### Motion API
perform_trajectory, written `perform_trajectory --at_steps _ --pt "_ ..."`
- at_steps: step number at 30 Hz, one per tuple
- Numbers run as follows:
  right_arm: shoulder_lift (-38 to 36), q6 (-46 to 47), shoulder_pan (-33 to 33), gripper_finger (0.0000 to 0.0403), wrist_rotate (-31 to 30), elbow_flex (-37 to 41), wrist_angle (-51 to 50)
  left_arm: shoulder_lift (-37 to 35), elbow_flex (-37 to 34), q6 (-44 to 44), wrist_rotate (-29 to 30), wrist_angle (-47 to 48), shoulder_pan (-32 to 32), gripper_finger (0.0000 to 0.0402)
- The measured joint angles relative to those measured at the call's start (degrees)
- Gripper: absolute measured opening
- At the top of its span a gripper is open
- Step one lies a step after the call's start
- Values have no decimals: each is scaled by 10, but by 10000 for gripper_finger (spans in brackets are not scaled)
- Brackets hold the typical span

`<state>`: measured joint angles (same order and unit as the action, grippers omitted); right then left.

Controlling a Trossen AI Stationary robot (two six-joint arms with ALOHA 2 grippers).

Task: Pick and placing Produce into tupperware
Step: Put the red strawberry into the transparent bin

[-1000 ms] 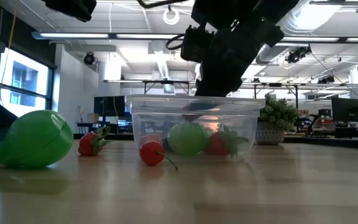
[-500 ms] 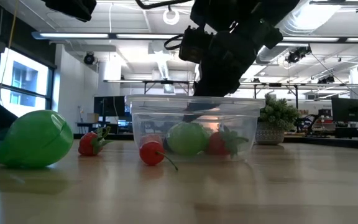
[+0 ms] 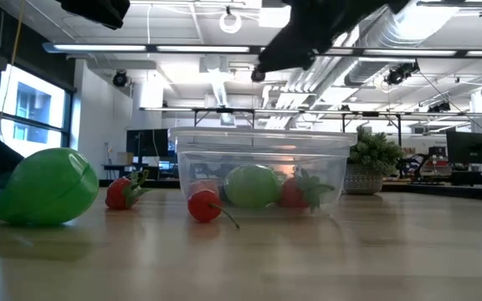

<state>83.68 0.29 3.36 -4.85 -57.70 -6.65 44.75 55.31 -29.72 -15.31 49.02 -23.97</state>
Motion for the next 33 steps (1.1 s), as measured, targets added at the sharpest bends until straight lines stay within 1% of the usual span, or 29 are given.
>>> perform_trajectory --at_steps 5,9,13,16,20,24,29,33 --pt "-93 49 -24 150 -12 92 17 0 0 0 0 0 0 1" --pt "-135 102 -38 150 -5 197 71 0 0 0 0 0 0 1" --pt "-132 138 -45 156 10 292 160 0 0 0 0 0 0 1" --pt "-116 127 -51 166 15 336 227 0 0 0 0 0 0 1" --pt "-88 112 -62 183 9 361 264 0 0 0 0 0 0 1" --pt "-52 96 -70 206 9 362 297 0 0 0 0 0 0 1" --pt "-3 53 -71 241 16 362 345 0 0 0 0 0 0 1" --pt "23 21 -71 256 24 362 358 0 0 0 0 0 0 1"
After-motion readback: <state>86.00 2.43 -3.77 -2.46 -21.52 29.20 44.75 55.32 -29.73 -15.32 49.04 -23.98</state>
